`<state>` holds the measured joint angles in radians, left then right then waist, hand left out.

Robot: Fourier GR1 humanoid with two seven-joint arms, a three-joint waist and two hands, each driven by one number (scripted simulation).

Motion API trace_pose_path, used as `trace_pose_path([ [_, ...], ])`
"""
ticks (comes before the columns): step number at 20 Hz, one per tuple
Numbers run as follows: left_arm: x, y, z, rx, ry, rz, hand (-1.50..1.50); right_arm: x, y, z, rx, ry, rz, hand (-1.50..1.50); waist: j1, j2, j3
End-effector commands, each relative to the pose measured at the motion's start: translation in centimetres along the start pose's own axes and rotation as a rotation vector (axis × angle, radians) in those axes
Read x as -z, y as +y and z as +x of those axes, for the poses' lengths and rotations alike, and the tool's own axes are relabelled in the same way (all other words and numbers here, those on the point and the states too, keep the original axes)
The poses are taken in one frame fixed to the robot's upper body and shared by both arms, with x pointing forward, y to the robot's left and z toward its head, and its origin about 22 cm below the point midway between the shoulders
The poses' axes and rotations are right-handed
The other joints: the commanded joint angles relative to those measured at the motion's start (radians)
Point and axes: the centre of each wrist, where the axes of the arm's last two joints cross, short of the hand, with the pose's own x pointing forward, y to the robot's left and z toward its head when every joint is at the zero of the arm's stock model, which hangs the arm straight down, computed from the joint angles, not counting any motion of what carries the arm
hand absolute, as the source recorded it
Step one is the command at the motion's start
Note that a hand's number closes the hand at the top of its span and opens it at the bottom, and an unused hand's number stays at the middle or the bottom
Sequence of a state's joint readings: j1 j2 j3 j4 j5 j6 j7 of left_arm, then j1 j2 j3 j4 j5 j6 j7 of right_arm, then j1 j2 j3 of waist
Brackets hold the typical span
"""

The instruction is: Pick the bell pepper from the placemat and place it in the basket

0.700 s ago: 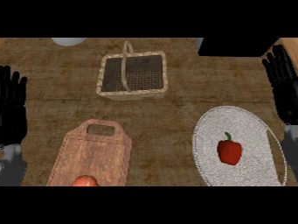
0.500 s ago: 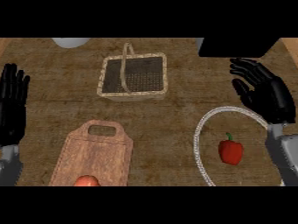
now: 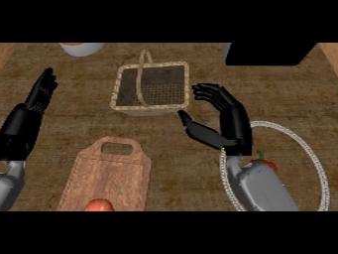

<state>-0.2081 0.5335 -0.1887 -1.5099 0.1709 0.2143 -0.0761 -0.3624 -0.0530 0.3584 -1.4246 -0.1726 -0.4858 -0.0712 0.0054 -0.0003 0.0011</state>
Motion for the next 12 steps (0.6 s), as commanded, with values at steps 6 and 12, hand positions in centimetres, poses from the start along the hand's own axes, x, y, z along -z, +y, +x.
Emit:
trace_pose_path([
  [6,-0.4,0.5,-0.8,0.054,0.040,-0.037,0.00,3.7,-3.8,0.2,-0.671,0.060,-0.174,-1.50,-0.033,-0.021,-0.015],
  [12,-0.1,0.4,0.0,0.064,0.031,-0.032,0.00,5.9,-6.6,2.8,-1.112,0.346,0.062,-1.50,-0.029,-0.031,-0.017],
])
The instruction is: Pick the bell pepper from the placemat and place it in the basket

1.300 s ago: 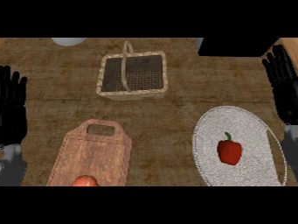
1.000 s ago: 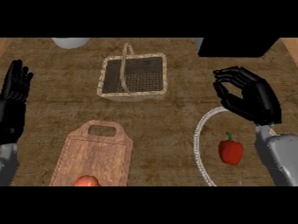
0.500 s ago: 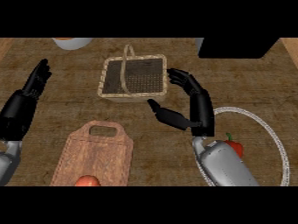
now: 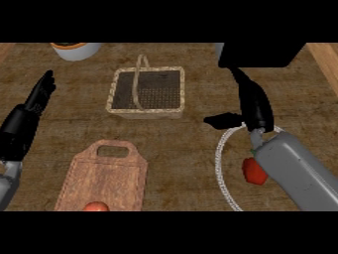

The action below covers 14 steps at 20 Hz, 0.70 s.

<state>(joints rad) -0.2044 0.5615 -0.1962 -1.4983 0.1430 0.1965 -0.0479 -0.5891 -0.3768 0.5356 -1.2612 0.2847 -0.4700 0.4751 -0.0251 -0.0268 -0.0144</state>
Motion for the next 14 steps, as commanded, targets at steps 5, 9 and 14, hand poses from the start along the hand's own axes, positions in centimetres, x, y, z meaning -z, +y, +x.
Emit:
trace_pose_path([
  [5,0.5,-0.2,0.6,-0.013,-0.010,-0.023,0.00,1.7,-4.5,4.4,-0.495,0.192,0.393,-1.50,0.009,0.007,0.004],
  [9,0.3,0.4,0.8,-0.002,-0.001,0.001,0.00,1.4,-7.3,8.9,-0.552,0.249,0.538,-1.50,0.010,0.009,0.010],
  [14,-1.2,0.1,-0.9,-0.015,-0.001,-0.011,0.00,0.0,-10.5,9.5,-0.600,0.350,0.614,-1.50,0.003,0.013,0.012],
])
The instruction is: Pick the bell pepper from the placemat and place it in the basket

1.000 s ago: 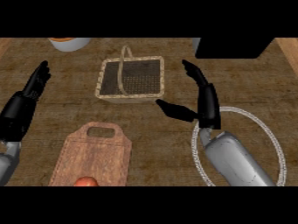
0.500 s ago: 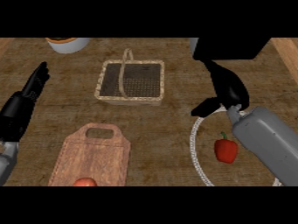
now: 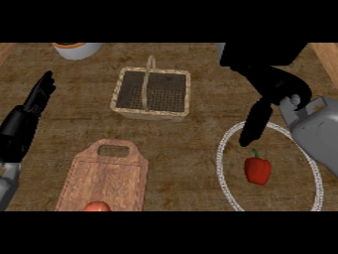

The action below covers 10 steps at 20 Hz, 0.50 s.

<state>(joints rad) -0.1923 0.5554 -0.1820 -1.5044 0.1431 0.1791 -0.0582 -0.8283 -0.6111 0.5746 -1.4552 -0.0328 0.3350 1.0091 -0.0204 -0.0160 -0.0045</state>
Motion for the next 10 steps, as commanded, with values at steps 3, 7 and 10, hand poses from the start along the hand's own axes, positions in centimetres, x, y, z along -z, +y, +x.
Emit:
trace_pose_path([
  [3,-0.4,-0.3,0.0,0.014,-0.009,0.000,0.00,-2.8,-1.0,0.4,-0.083,0.117,0.111,-1.50,0.009,0.008,0.003],
  [7,0.9,-0.3,-0.2,-0.014,-0.017,0.004,0.00,-2.5,0.8,-1.6,-0.083,0.142,0.114,-1.50,0.002,0.012,0.003],
  [10,0.9,0.7,0.1,-0.021,-0.008,-0.014,0.00,-1.4,0.9,-3.2,-0.082,0.147,0.137,-1.50,0.013,0.015,0.004],
])
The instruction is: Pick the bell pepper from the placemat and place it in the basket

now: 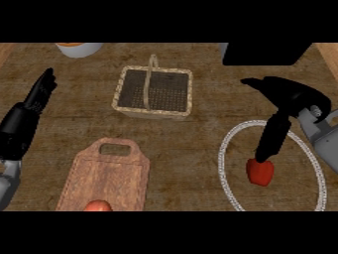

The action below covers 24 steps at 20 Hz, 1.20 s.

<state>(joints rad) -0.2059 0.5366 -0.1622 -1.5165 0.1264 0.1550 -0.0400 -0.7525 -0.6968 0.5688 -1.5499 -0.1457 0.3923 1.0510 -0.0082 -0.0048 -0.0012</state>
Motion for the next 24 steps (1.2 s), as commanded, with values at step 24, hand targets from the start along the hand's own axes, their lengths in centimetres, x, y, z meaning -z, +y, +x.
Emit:
trace_pose_path([
  [24,-0.3,0.2,0.4,0.010,0.000,0.007,0.00,2.9,8.7,-4.8,-0.104,0.185,0.080,-1.50,0.007,0.004,0.001],
])
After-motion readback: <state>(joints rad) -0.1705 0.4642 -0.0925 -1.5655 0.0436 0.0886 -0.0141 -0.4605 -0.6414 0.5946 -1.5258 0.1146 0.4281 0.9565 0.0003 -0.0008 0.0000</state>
